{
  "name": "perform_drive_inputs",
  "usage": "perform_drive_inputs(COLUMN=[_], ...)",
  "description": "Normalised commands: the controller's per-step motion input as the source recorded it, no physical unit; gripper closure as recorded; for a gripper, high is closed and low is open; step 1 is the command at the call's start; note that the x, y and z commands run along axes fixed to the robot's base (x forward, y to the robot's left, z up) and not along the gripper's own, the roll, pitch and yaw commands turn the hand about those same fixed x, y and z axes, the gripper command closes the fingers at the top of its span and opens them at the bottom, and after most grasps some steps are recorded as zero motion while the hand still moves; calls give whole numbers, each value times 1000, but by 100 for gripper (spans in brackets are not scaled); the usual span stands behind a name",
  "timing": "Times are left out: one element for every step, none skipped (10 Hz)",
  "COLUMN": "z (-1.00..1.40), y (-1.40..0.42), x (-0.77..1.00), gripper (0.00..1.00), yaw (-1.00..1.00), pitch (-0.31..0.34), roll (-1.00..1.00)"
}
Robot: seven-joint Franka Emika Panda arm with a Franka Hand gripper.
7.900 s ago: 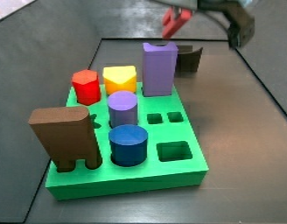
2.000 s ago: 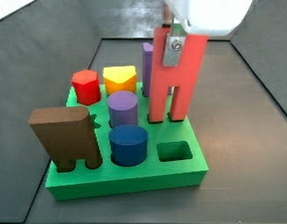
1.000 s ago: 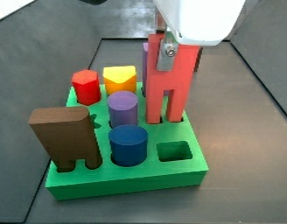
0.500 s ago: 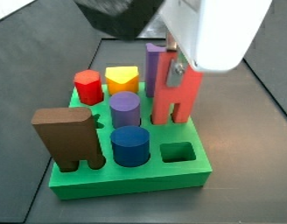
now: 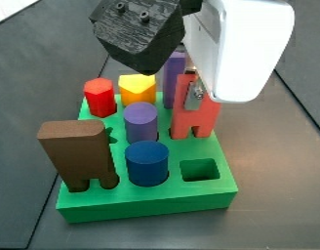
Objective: Pick up the double-square object. Move up. Rotate the double-square object. Place the double-square object on the fixture. Regrasp the double-square object. Move to above the board. Insert the double-square object.
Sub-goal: Insert the double-square object.
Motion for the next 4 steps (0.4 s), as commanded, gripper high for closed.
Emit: perform_drive_inputs(z=[-523,-60,0,0], y=[0,0,0,0], x=[-14,0,0,0], gripper=[100,100,100,100], yaw=[-37,0,0,0], pitch=[31,-69,0,0], roll=[0,-89,-6,0])
